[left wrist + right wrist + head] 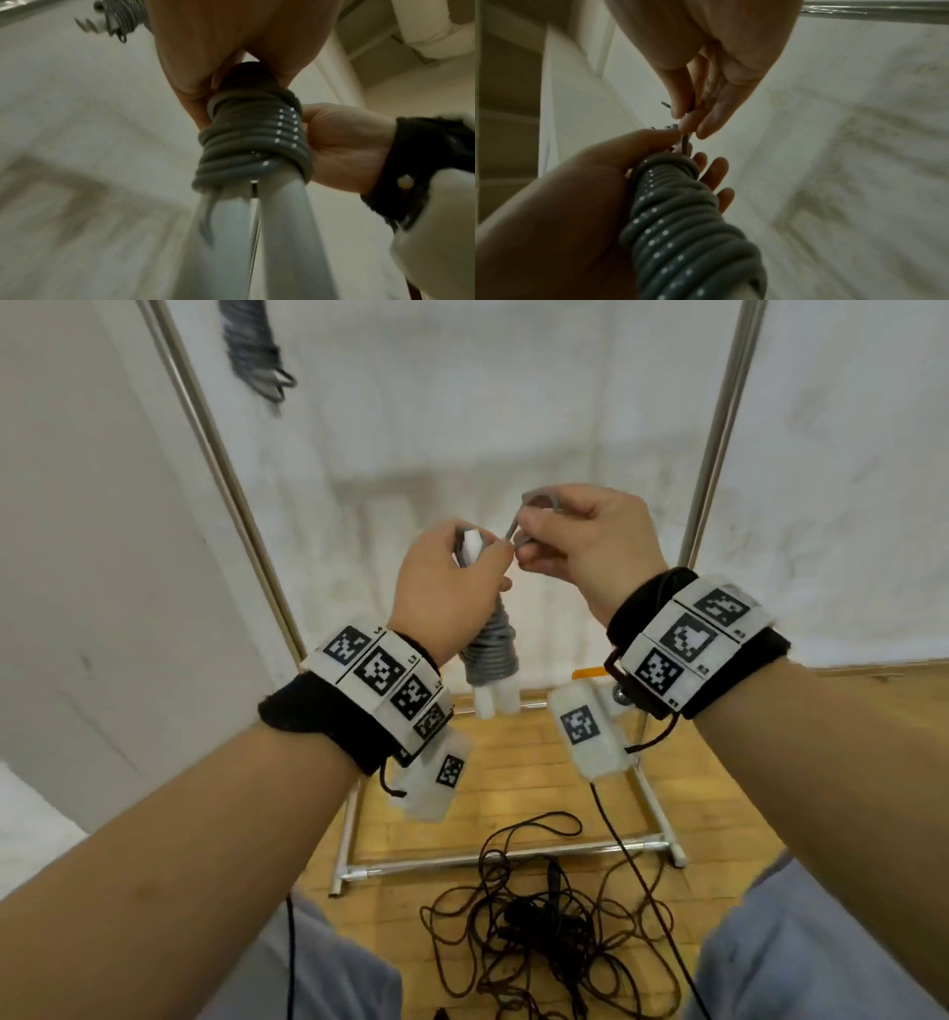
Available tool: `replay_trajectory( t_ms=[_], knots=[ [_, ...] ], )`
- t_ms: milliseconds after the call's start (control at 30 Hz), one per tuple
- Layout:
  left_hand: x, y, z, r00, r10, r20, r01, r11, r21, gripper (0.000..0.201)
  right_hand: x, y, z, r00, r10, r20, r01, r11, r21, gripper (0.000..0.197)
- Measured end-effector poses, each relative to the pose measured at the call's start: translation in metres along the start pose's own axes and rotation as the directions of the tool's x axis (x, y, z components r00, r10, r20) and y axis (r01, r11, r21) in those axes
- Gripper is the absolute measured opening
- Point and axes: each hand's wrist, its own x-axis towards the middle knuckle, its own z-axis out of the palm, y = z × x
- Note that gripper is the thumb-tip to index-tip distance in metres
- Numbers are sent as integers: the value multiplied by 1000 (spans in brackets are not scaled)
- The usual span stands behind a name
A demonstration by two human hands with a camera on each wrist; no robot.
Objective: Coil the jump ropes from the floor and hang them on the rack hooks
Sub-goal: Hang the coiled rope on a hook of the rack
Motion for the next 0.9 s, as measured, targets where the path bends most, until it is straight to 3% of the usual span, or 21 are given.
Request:
replay_trajectory(
  t_ms=[100, 233, 367, 500, 600, 733, 900],
  knots=[
    [24, 38, -20, 996, 77, -46, -76, 997, 19, 7, 14, -37, 16, 997, -56, 57, 54, 998, 40, 14],
    [54, 76, -53, 981, 185, -64, -171, 968, 183, 16, 33, -75, 37, 982, -120, 146, 122, 992, -6, 25],
    [80, 103, -78, 968, 232, -98, -198, 942, 272, 17, 58, -105, 65, 974, -188, 130, 196, 979, -49, 34],
    [110, 121, -97, 954, 265, -144, -212, 928, 306, 5, 89, -125, 89, 971, -223, 92, 229, 971, -67, 24],
    [135, 127, -109, 950, 267, -164, -203, 923, 328, 9, 112, -137, 104, 959, -262, 107, 274, 954, -120, 9],
    [168, 131, -123, 949, 254, -188, -190, 933, 305, 17, 146, -148, 122, 944, -307, 122, 325, 927, -188, 17],
    [207, 136, -129, 900, 305, -313, -173, 906, 386, 11, 192, -160, 143, 944, -313, 104, 329, 906, -265, 24]
  ],
)
